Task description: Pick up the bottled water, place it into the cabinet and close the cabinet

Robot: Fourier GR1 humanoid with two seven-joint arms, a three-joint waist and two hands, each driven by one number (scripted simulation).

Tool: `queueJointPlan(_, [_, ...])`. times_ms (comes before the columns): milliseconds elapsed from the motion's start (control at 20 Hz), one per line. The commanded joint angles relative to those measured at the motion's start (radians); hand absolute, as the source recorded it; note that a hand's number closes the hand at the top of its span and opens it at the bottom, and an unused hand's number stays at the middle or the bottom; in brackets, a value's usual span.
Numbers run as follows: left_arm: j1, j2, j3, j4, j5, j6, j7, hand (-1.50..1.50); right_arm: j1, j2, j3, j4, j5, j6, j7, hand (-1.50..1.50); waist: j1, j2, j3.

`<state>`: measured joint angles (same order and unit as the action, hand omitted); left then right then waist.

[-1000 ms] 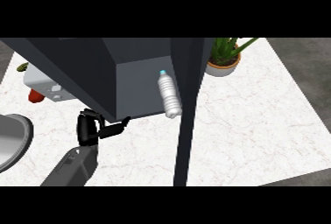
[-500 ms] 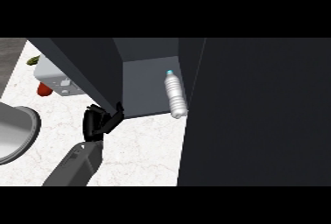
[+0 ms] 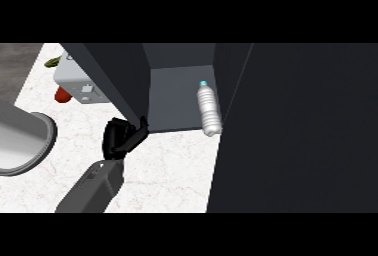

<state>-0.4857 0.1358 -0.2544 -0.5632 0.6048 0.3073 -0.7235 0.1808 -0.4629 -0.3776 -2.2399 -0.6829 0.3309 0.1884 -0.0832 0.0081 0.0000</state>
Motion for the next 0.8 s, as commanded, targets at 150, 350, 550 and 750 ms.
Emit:
queueJointPlan(150, [-0.102,-0.130,-0.067,-0.135,0.024,-0.199,-0.001,1.50,0.026,-0.013,0.008,-0.052,-0.039,0.017,0.035,1.50,0.027,-0.015,-0.002])
queueJointPlan(350, [-0.007,-0.116,-0.085,-0.165,0.030,-0.312,-0.016,1.50,0.097,-0.009,0.018,-0.165,-0.061,0.020,0.079,1.50,0.046,-0.021,-0.002])
queueJointPlan(550, [0.102,-0.070,-0.155,-0.317,-0.009,-0.327,0.012,-1.50,0.170,0.031,0.027,-0.263,-0.041,0.004,0.093,1.50,0.075,-0.027,0.000])
queueJointPlan(750, [0.203,0.010,-0.179,-0.502,-0.002,-0.342,0.108,-1.50,0.176,0.045,0.020,-0.295,-0.044,-0.018,0.101,1.50,0.085,-0.022,0.000])
